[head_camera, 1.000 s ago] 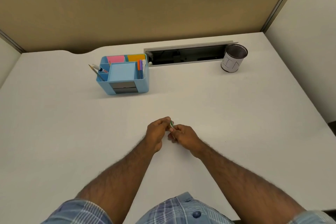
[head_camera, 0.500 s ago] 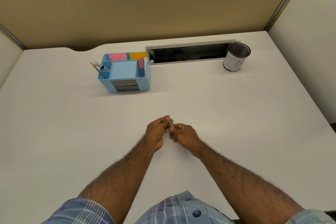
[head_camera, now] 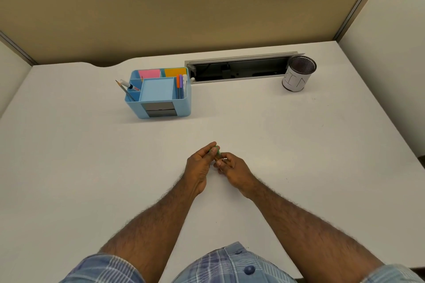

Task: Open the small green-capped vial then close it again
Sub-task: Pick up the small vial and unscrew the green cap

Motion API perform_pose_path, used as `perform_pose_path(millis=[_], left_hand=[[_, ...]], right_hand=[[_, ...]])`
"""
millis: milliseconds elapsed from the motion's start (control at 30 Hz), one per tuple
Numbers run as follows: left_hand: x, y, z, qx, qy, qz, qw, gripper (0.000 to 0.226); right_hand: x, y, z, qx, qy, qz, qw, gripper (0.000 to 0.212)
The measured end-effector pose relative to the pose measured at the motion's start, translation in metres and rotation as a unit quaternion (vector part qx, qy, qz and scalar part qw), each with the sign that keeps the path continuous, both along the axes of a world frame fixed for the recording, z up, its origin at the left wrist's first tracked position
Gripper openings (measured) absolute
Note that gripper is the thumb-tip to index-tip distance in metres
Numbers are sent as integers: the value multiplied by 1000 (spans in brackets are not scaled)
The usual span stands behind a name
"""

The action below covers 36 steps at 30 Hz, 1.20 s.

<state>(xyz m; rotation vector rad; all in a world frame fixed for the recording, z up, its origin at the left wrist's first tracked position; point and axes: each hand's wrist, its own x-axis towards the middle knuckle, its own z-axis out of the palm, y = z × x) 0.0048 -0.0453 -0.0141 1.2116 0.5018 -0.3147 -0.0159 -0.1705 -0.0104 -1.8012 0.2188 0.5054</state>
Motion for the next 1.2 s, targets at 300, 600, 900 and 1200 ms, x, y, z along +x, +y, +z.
perform_pose_path(millis=[300,600,900,1200], left_hand=[[2,-2,4,11,1,3,1000,32],[8,1,16,15,12,-31,999,29],[14,1,11,-22,50,-20,998,16],[31,3,11,-47,146,51,987,43]], right_hand=[[2,2,-3,-3,-7,-12,1000,27],[4,-1,-9,42,6,-20,999,24],[4,-2,-9,39,-14,-39,998,26],[10,-15,-14,36,-21,-74,996,29]])
